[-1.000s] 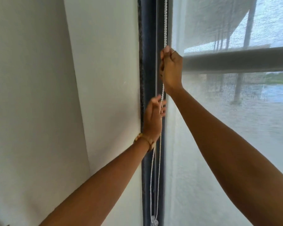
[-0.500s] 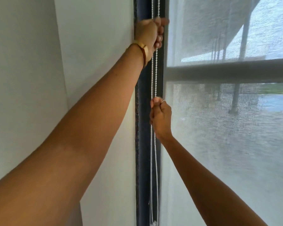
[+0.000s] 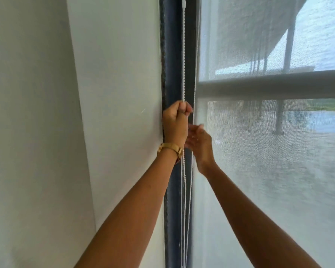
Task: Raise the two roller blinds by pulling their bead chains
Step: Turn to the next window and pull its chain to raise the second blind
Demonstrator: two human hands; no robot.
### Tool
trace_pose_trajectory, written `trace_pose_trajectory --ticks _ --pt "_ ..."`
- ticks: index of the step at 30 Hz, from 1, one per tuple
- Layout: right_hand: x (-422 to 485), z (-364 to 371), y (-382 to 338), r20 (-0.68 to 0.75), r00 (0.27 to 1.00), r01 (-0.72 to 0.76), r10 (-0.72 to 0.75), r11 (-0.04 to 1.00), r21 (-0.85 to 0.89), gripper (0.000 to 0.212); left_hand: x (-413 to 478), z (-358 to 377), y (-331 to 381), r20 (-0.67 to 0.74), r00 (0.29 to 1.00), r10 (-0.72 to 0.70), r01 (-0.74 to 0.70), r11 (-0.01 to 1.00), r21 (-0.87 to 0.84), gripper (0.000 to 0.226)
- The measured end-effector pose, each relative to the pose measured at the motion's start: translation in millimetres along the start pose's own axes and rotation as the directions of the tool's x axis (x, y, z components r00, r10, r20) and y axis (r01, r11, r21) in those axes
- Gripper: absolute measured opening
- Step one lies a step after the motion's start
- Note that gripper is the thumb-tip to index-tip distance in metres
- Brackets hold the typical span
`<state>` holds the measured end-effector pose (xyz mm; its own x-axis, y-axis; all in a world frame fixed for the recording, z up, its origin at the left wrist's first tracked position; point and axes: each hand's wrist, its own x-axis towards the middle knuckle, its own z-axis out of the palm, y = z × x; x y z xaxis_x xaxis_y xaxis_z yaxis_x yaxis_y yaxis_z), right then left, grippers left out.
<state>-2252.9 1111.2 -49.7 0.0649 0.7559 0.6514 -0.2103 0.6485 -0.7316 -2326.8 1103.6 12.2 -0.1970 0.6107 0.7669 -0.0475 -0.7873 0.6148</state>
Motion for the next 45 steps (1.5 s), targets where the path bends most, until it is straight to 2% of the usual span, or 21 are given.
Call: trace_pose_trajectory --ticks 3,6,10,14,20,22,25,28,30,33,37,41,45 --pt "29.8 2.8 -31.6 -0.009 0.999 0.043 -0.043 0.997 -0.064 0.049 -21.2 -6.7 -26.3 -0.006 1.000 0.016 -0.016 0.999 0.043 0.041" --pt "55.6 11.7 -62.1 0.022 0.996 0.085 -0.084 0.994 -0.071 0.040 -44.2 -12.1 -48.7 -0.012 1.000 -0.010 0.011 0.992 0.127 0.039" --pt "73.0 25.9 -93.5 0.072 0.994 0.078 -0.085 0.992 0.096 0.028 -76.2 -23.6 -72.5 0.009 0.994 -0.106 0.103 0.982 0.155 0.040" --pt "58.4 34.1 -76.2 0.116 0.992 0.055 -0.055 0.998 0.006 0.029 -107.2 -37.3 -91.1 0.038 0.975 -0.218 0.207 0.959 0.196 0.037" --pt "25.5 44.0 -42.3 0.021 0.995 0.097 -0.097 0.995 -0.020 0.038 -121.7 -40.6 -98.4 0.116 0.936 -0.333 0.288 0.911 0.296 0.030" --pt "19.3 42.9 -37.5 0.025 0.994 0.110 -0.110 0.994 -0.020 0.038 -113.5 -39.7 -93.1 0.140 0.916 -0.375 0.331 0.906 0.264 0.033" --pt "12.5 35.2 -28.9 0.001 0.994 0.107 -0.107 0.993 -0.057 0.036 -89.9 -33.7 -66.4 0.135 0.915 -0.380 0.374 0.925 0.070 0.032" --pt "2.8 23.2 -17.6 -0.018 0.993 0.114 -0.116 0.990 -0.082 0.037 -51.9 -25.9 -26.4 0.085 0.961 -0.264 0.274 0.948 -0.159 0.032" --pt "-6.9 15.7 -9.9 -0.023 0.994 0.105 -0.108 0.990 -0.099 0.038 -20.1 -19.8 -0.3 0.073 0.975 -0.210 0.219 0.961 -0.169 0.039" --pt "-22.1 9.7 2.0 -0.031 0.997 0.073 -0.077 0.990 -0.120 0.037 20.6 -8.9 39.0 0.131 0.976 -0.175 0.192 0.972 -0.135 0.048" --pt "-43.4 11.6 18.8 -0.007 1.000 -0.016 0.015 0.994 -0.108 0.043 52.3 6.0 82.5 0.190 0.961 -0.203 0.236 0.956 -0.173 0.049" --pt "-63.6 8.5 33.3 0.008 0.998 -0.059 0.060 0.990 -0.125 0.048 54.3 7.1 92.7 0.168 0.958 -0.234 0.265 0.945 -0.190 0.037" --pt "-77.5 5.7 39.7 0.098 0.991 -0.075 0.089 0.987 -0.142 0.041 31.9 3.0 83.2 0.104 0.978 -0.180 0.196 0.964 -0.181 0.036"
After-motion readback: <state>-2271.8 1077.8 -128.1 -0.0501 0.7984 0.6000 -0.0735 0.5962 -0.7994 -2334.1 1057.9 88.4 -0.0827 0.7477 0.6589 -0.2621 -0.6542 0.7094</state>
